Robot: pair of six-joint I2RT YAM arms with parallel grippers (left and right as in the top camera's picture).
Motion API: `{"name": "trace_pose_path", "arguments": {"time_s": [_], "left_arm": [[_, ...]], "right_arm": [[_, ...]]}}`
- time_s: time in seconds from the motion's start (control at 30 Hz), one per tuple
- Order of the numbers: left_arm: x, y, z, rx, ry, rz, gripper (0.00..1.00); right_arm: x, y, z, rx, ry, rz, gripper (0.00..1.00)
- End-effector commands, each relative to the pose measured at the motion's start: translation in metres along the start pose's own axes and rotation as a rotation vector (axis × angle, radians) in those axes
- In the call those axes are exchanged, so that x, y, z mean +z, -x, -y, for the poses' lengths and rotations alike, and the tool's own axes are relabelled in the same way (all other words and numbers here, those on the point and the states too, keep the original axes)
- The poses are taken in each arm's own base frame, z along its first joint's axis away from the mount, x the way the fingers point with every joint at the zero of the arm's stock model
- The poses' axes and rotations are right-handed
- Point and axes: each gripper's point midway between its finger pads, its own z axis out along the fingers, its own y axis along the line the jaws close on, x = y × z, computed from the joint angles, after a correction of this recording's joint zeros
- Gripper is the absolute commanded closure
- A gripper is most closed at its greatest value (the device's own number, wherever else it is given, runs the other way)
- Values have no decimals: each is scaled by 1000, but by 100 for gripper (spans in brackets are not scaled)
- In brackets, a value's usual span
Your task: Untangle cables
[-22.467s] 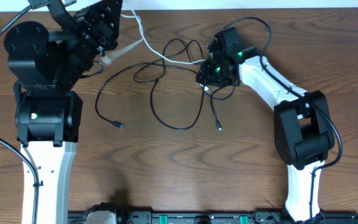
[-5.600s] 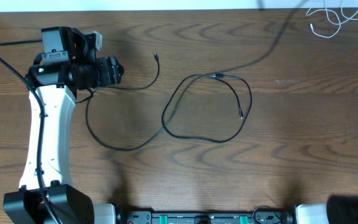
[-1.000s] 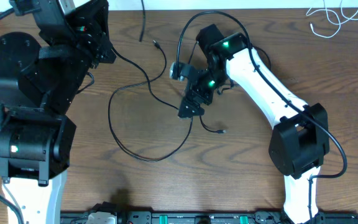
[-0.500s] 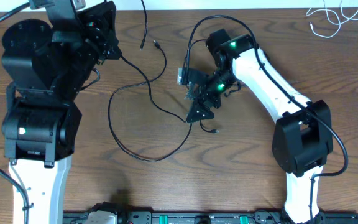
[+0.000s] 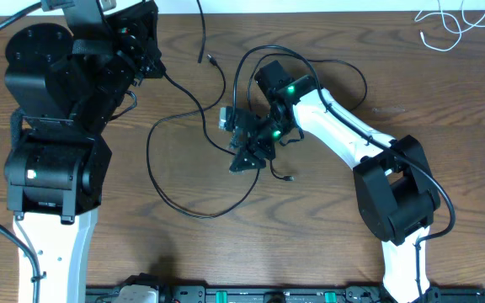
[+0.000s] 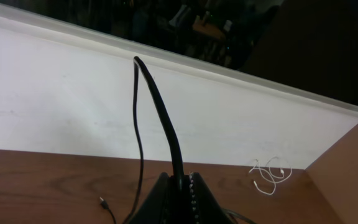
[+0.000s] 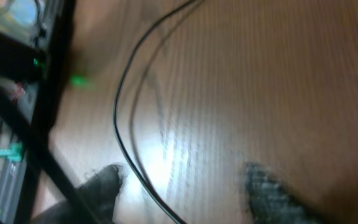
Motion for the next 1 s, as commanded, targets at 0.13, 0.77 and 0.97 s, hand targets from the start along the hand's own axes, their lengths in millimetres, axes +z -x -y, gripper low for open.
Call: {"name": "trace_pose_path", "arguments": {"time_s": [0.13,0.77,0.97], "left_arm": [[-9,13,7,-5,-22,33,93],[6,-12,-12,2,52,-61,93],[15,-37,-5,-22,-13,-171,93]], "right_arm": [[-22,-2,16,315,-122,-36,99],[-227,132,-58,428,-527,489,99],[-228,130,-48,448,-564,493,99]]}}
